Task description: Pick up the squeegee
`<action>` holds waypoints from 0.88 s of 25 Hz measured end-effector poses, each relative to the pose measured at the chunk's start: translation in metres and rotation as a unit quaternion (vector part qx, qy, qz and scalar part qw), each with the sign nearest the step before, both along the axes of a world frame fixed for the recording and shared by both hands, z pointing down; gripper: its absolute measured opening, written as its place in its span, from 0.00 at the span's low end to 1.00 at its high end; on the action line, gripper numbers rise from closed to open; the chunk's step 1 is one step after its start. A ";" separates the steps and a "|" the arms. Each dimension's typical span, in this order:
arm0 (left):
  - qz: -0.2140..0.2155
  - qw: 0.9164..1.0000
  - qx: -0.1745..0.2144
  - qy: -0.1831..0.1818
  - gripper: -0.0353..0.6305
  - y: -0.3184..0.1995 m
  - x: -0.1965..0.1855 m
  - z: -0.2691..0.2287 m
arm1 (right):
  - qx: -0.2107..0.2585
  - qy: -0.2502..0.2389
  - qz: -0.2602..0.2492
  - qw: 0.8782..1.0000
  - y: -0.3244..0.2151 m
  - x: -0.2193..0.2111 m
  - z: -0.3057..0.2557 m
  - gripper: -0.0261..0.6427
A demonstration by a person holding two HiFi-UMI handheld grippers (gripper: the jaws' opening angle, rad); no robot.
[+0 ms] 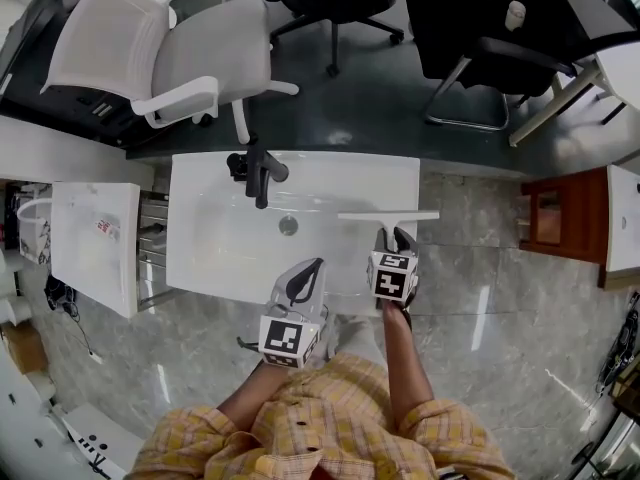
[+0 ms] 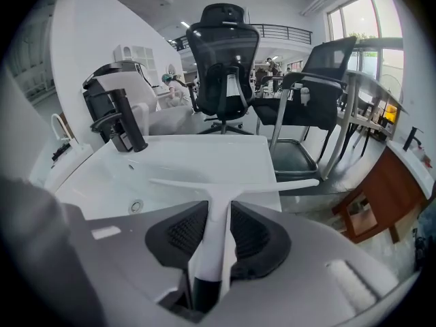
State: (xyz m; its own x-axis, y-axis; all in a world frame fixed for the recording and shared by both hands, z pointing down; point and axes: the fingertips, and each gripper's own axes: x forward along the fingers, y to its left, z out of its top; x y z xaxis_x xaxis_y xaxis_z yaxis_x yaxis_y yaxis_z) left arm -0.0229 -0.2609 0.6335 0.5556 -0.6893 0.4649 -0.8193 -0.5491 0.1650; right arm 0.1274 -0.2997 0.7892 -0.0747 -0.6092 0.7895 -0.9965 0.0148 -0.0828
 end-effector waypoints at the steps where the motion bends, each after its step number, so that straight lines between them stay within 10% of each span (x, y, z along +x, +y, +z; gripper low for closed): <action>1: -0.002 1.000 0.001 0.001 0.05 0.000 -0.001 -0.001 | -0.001 0.008 -0.002 1.000 0.001 0.001 0.001 0.19; 22: 0.000 0.999 0.041 0.028 0.05 0.019 0.014 -0.043 | 0.045 -0.013 0.009 0.999 0.020 0.015 -0.049 0.16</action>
